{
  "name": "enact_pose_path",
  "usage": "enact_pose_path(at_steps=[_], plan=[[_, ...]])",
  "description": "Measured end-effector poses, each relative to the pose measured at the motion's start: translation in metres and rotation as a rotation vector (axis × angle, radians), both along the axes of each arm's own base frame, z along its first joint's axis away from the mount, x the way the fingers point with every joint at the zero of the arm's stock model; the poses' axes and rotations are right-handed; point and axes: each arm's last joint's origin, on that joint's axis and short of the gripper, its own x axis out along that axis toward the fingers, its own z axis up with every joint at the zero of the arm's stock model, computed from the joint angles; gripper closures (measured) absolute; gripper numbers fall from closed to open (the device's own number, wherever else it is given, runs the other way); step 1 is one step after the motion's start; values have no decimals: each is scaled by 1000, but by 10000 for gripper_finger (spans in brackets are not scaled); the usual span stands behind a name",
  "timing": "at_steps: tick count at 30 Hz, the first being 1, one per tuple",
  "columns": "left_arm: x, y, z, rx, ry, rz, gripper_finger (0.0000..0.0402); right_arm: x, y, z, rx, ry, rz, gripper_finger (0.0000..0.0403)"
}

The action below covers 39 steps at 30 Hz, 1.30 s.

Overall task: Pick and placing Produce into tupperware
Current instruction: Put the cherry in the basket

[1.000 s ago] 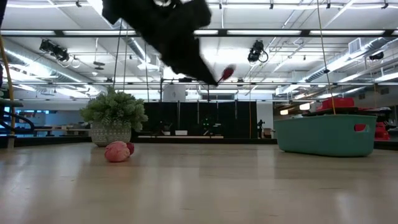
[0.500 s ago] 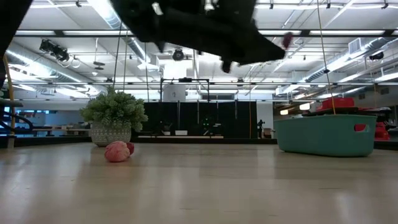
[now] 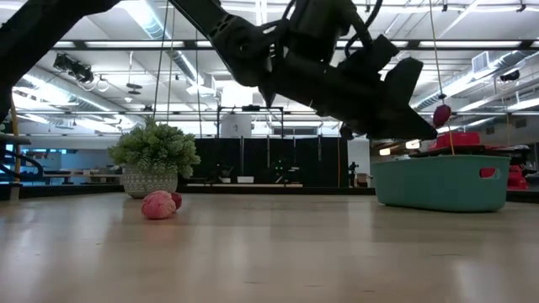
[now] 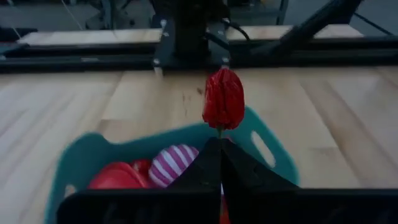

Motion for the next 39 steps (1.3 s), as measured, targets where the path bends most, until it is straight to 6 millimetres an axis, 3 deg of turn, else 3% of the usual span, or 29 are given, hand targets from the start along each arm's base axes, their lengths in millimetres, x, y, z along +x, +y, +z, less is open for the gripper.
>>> enact_pose_path(at_steps=[13,28,32,39], plan=[[-2,7,-14,-18,89,23,393,0,0,0,-13,6,9,302],[-2,7,-13,6,90,14,330,0,0,0,-13,5,9,302],[-4,7,2,23,74,8,318,0,0,0,-13,5,9,302],[-26,-4,57,160,154,-70,305,0,0,0,-11,5,9,302]])
